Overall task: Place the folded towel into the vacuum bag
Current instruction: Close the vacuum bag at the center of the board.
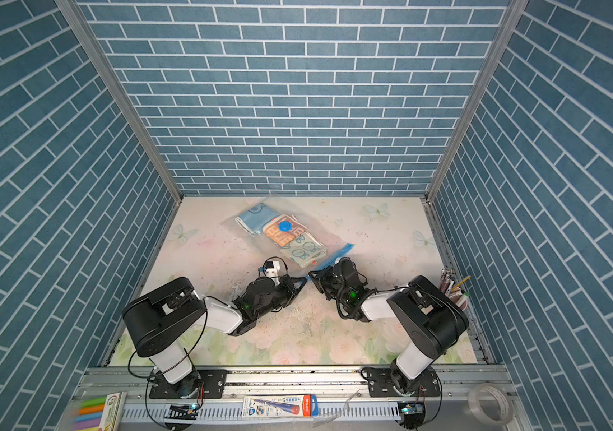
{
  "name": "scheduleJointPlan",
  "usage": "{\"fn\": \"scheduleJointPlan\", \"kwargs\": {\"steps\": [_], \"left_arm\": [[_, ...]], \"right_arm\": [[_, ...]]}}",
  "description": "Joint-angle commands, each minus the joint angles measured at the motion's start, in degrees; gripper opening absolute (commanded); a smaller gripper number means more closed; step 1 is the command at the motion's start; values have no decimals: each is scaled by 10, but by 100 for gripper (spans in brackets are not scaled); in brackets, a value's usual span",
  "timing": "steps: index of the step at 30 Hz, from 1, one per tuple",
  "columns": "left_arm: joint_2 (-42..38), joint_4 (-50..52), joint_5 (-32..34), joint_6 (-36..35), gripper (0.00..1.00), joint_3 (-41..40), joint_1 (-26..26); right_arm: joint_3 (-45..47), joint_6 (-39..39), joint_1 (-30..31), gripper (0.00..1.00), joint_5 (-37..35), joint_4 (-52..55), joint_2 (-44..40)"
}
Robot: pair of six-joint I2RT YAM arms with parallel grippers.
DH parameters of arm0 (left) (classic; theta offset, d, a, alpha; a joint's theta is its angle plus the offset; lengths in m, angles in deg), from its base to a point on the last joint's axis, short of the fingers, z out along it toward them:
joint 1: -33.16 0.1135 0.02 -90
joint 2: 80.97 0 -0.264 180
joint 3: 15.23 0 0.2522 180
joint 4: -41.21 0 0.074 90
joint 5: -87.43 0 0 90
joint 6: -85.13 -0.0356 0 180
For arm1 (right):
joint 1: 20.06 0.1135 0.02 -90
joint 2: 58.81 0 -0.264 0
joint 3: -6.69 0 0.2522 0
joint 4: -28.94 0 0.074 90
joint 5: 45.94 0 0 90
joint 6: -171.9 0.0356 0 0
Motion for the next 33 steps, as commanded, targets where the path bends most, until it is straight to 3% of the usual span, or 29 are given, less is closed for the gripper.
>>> {"fn": "scheduleJointPlan", "kwargs": {"steps": [1,33], "left_arm": [[-39,-40,-5,-19,0,-20,-2],[-181,78,6,-49,0,-63,7]], "right_arm": [[22,12,-58,0,-237,128,26],[40,28,-89,0,-300,131,54]]}}
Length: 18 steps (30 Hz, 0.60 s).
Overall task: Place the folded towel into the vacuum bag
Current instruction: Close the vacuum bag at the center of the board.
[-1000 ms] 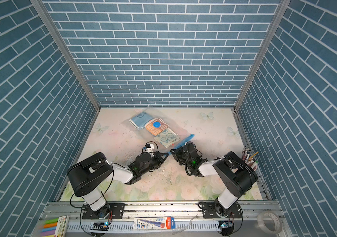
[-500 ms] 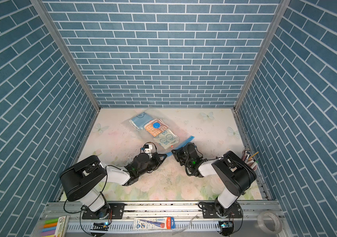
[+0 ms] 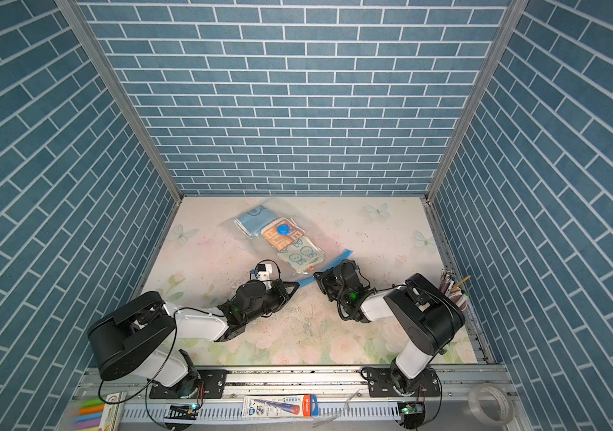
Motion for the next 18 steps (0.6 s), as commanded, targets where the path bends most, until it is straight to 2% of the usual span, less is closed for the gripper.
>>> {"fn": "scheduleJointPlan", "kwargs": {"steps": [1,11,18], "left_arm": [[-59,-19,6,-22,0,-15,5],[-98,21,-2,-25,0,-23,14],[-160,82,-4,-36,0,-29,25]], "right_arm": [[31,13,-85,0,-254,135,34],[35,8,-101,0,-255,138,27],[33,1,-113,0,-263,142,32]]}}
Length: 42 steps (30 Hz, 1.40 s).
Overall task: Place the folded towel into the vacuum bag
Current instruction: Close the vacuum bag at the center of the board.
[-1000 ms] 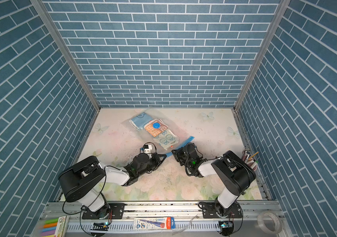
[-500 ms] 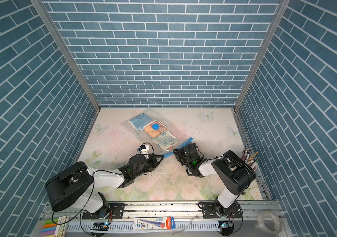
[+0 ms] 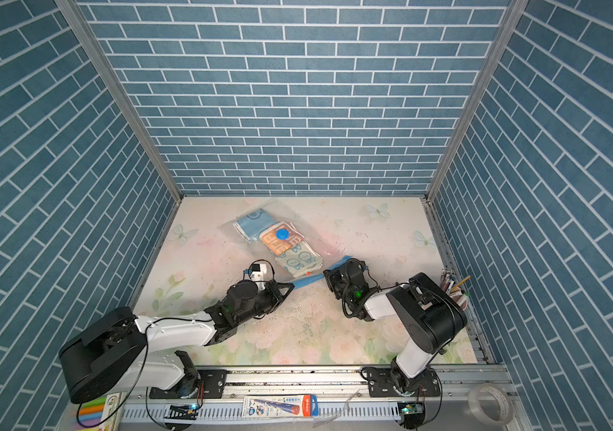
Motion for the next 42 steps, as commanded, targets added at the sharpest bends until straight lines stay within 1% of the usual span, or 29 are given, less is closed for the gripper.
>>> {"fn": "scheduleJointPlan", "kwargs": {"steps": [1,6,21,42], "left_arm": [[-63,3,15,-21,0,-12,15],[-101,39,12,-27,0,-17,28],[-171,93,8,-33,0,-34,51],[-212,123,9,-36,0,-45,59]], "right_arm": [[23,-1,-75,0,-232,129,33],[18,-6,-84,0,-235,139,31],[15,-8,-104,0,-245,147,34],[16,-14,-127,0,-252,151,38]]}}
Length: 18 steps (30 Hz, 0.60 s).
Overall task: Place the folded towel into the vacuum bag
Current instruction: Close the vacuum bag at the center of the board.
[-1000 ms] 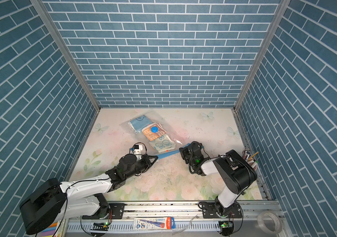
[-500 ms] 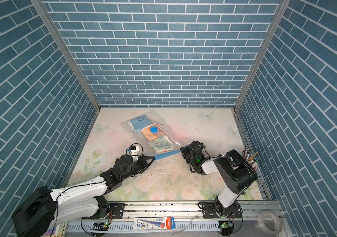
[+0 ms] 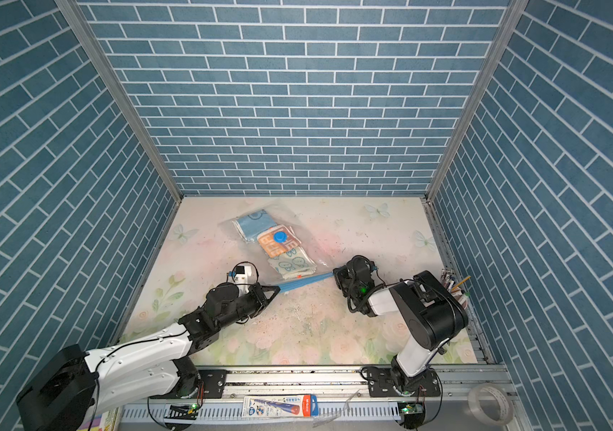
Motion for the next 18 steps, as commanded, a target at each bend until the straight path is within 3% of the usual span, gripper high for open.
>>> {"fn": "scheduleJointPlan", "kwargs": {"steps": [1,18], "left_arm": [[-42,-19,40,-12,0,-8,18],[-63,-1,40,-12,0,-14,25]], "right_arm": [[22,-10,-77,0,-243,117,30],[22,-19,-92,0,-243,118,28]]}}
